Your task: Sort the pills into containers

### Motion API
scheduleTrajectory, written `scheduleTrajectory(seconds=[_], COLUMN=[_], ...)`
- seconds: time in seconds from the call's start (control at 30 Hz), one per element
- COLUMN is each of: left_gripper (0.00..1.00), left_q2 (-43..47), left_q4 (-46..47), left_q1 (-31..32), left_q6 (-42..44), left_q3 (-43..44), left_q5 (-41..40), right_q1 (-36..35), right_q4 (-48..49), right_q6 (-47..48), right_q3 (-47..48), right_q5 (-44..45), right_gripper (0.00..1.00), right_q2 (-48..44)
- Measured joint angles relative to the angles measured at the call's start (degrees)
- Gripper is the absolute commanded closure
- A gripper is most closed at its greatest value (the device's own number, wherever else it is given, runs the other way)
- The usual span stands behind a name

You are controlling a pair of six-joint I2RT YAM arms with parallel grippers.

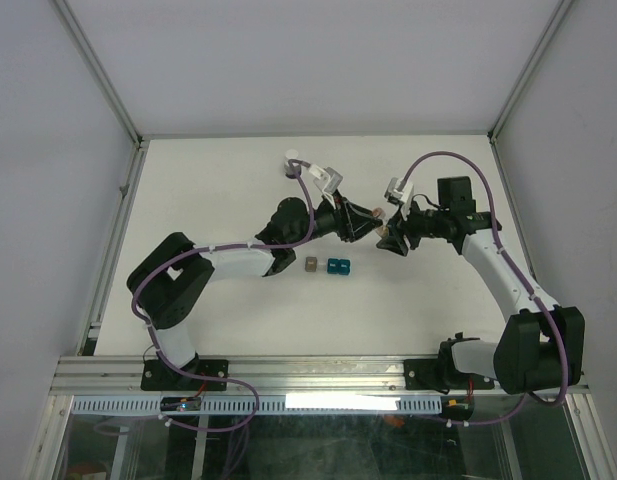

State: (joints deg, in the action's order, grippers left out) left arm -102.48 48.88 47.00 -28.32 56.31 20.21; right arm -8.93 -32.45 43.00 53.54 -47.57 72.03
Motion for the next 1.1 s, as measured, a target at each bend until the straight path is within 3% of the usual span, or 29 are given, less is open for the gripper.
scheduleTrajectory(seconds=[0.1, 0.17, 0.47, 0.67, 0.83, 0.97, 1.1], left_gripper=[0.46, 0.35, 0.03, 0.01, 0.01, 0.01, 0.02], left_q2=[0.2, 0.2, 1.3, 4.0, 6.4, 6.4, 2.2], left_q4=[-0.2, 0.2, 3.5, 4.3, 10.3, 15.5, 24.5], left_q1=[0.3, 0.3, 0.2, -0.2, -1.9, -5.8, -11.7], left_q6=[-1.1, -1.2, 0.8, 4.0, 5.6, 5.0, 0.5], left_q3=[0.0, 0.0, -2.1, -4.9, -9.4, -11.1, -9.0], left_q5=[-2.8, -3.4, -6.1, -6.7, -4.1, 5.3, 20.4], right_q1=[0.1, 0.1, -0.3, -0.2, -0.1, 0.0, 0.0], right_q4=[0.5, 0.8, -0.9, -1.4, -1.5, -2.1, -3.8], right_q6=[-0.8, -1.1, -1.3, -1.3, -1.3, -0.7, 1.8], right_q3=[0.0, 0.0, 0.0, 0.0, 0.0, 0.0, 0.0], right_q5=[0.2, -0.1, -4.0, -5.2, -5.7, -6.3, -7.8], right_gripper=[1.00, 1.00, 1.00, 1.00, 1.00, 1.00, 1.00], right_q2=[0.0, 0.0, 0.0, 0.0, 0.0, 0.0, 0.0])
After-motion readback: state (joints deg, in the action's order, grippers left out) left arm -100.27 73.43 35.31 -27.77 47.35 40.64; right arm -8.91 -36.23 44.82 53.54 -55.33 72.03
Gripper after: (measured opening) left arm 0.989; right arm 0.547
